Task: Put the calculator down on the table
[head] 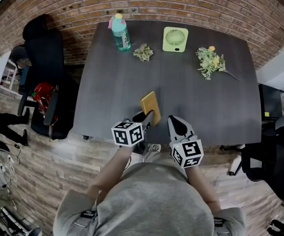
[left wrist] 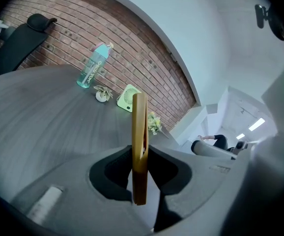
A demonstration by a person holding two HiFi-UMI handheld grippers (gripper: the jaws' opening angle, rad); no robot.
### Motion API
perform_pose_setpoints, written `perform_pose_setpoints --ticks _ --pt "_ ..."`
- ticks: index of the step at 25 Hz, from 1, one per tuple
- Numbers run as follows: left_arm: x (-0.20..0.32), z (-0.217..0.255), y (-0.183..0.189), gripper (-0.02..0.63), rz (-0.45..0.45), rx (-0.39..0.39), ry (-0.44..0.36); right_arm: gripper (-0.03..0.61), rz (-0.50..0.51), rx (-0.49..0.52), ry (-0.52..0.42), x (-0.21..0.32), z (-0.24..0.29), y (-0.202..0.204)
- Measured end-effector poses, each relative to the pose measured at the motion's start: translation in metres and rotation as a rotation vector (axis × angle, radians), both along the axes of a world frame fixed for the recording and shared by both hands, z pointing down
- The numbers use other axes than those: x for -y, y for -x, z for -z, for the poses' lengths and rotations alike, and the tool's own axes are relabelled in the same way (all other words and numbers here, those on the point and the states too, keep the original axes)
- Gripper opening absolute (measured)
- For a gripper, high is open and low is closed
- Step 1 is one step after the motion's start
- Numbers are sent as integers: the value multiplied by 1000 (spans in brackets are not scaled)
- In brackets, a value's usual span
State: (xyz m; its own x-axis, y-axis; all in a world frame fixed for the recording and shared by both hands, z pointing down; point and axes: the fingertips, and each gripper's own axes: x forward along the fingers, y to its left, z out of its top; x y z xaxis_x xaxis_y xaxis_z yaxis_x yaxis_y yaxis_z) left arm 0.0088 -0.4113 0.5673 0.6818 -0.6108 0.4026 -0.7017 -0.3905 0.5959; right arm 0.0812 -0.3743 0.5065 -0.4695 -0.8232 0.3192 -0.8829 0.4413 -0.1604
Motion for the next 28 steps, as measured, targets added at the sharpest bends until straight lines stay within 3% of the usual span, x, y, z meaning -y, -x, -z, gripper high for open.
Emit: perform_pose_setpoints --ticks 21,28 --pt "21 -41 -19 89 -43 92 91 2 23 -7 24 13 -9 -9" --pt "30 -43 -25 89 -52 91 115 2 34 -10 20 16 -6 -10"
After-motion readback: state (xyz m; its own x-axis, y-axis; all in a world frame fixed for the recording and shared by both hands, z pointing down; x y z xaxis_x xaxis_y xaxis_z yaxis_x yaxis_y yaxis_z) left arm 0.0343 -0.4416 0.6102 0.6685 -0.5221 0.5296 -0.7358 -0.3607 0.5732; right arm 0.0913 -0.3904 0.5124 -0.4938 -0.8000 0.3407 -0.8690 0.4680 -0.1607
